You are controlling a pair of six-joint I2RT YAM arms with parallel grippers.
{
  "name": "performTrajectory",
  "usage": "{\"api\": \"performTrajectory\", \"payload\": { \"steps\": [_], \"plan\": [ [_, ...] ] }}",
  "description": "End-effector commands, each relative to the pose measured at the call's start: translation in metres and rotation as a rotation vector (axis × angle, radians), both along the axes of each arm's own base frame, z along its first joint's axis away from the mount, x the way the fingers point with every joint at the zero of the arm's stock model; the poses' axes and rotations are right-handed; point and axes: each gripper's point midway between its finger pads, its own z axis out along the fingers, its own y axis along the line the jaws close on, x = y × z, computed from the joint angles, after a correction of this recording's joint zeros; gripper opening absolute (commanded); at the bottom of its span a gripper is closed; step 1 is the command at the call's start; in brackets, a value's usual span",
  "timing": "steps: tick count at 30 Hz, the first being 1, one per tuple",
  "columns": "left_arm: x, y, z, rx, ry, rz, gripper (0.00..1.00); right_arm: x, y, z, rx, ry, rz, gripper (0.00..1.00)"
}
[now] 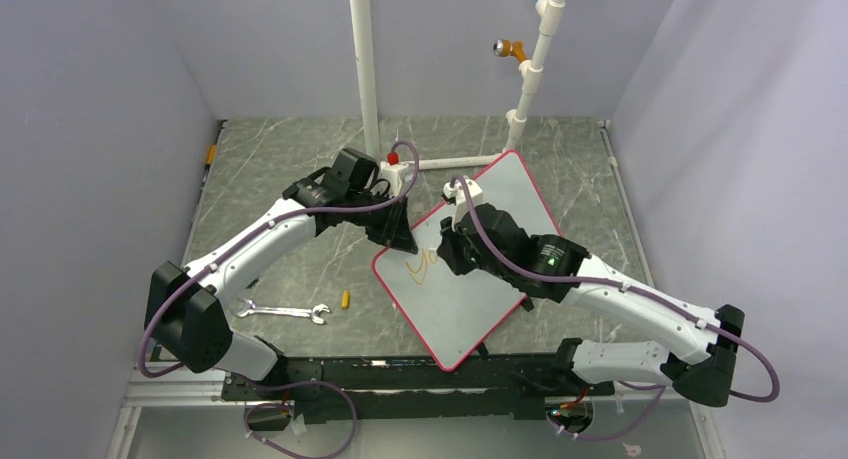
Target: Write a sentence on the whiteboard
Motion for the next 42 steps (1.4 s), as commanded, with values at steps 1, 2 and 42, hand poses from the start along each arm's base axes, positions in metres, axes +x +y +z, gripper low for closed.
{"api": "performTrajectory", "payload": {
  "steps": [1,2,42],
  "plan": [
    [0.024,0.0,0.016,0.004,-0.196,0.01,0.0,0.003,0.004,0.039,0.14,-0.066,0.001,0.0],
    [0.025,0.0,0.017,0.003,-0.198,0.011,0.0,0.004,0.002,0.042,0.147,-0.072,-0.006,0.0],
    [0.022,0.002,0.023,-0.006,-0.214,0.01,0.0,0.003,-0.018,-0.017,0.062,0.038,-0.065,0.0]
  ]
}}
